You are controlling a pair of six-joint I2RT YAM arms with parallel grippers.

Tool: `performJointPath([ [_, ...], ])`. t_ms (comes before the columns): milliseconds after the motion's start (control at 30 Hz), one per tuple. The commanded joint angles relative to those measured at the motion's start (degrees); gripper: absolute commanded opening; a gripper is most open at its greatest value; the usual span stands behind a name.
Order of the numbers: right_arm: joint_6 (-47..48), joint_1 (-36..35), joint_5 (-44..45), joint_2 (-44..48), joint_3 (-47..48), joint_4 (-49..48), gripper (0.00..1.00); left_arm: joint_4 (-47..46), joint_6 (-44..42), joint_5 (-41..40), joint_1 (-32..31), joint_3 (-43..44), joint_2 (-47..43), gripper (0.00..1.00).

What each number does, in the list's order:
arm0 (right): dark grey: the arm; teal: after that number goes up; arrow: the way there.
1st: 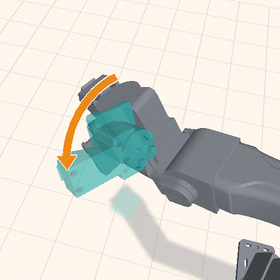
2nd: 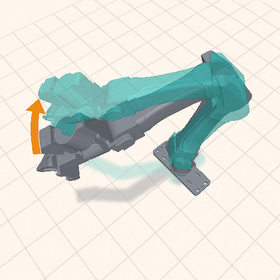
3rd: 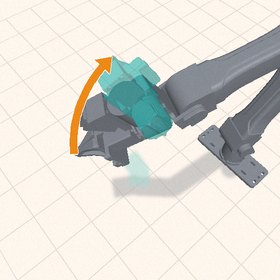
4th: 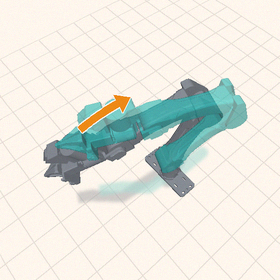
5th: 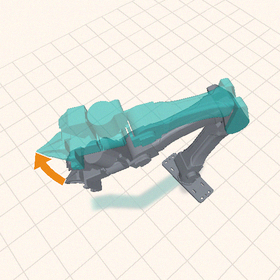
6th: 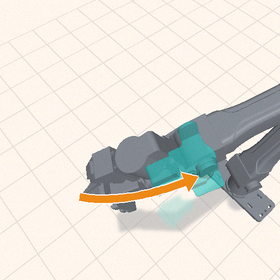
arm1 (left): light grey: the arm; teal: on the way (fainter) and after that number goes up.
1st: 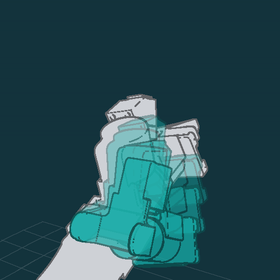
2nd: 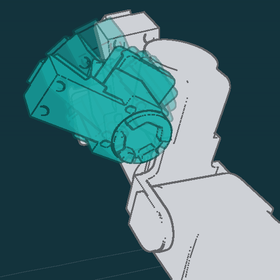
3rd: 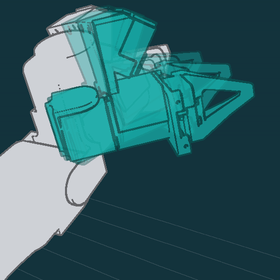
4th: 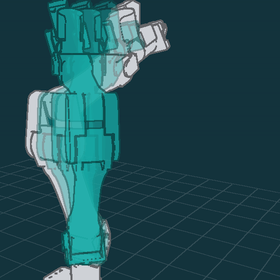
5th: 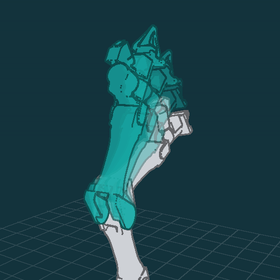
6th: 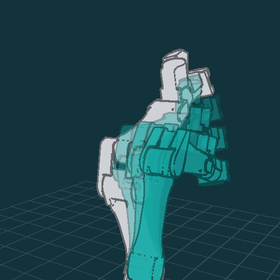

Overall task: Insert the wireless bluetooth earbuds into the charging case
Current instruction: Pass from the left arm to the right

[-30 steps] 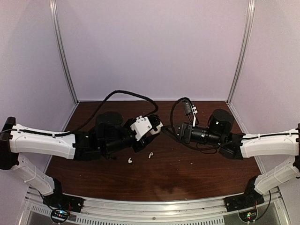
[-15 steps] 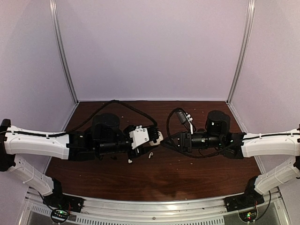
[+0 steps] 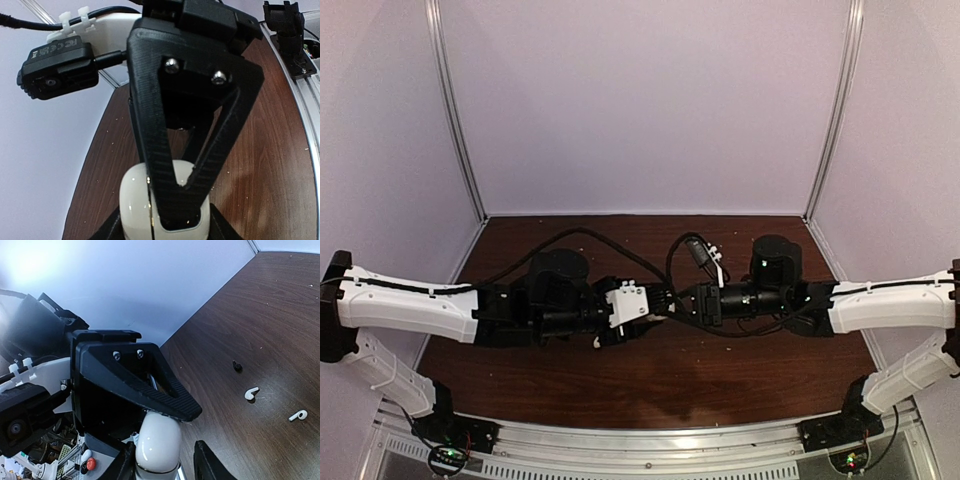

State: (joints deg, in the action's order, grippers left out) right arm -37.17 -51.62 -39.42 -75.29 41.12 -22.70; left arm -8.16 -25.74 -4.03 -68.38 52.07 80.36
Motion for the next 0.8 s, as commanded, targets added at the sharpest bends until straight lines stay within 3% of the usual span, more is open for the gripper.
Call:
performJointPath([
  [0,0.4,-1.1,0.4,-1.1,1.0,-0.9,0.39,-1.1,-0.9,-1.2,-0.3,2.2,0.3,0.30],
  [633,-2.7,-2.2,1.4,-1.6,-1.6,-7.1,0.23,-5.4,-0.7,-6.9,-0.4,1.2,-0.8,0.31],
  [700,-2.5,-2.2,1.4,-1.4,-1.9,-7.4,0.18,-5.7,-0.5,-7.5,-0.3,0.9,-1.2,0.38],
  [767,-1.7,-2.1,1.6,-0.8,-2.0,-7.4,0.13,-5.8,0.3,-7.7,-0.3,0.5,-1.8,0.52],
])
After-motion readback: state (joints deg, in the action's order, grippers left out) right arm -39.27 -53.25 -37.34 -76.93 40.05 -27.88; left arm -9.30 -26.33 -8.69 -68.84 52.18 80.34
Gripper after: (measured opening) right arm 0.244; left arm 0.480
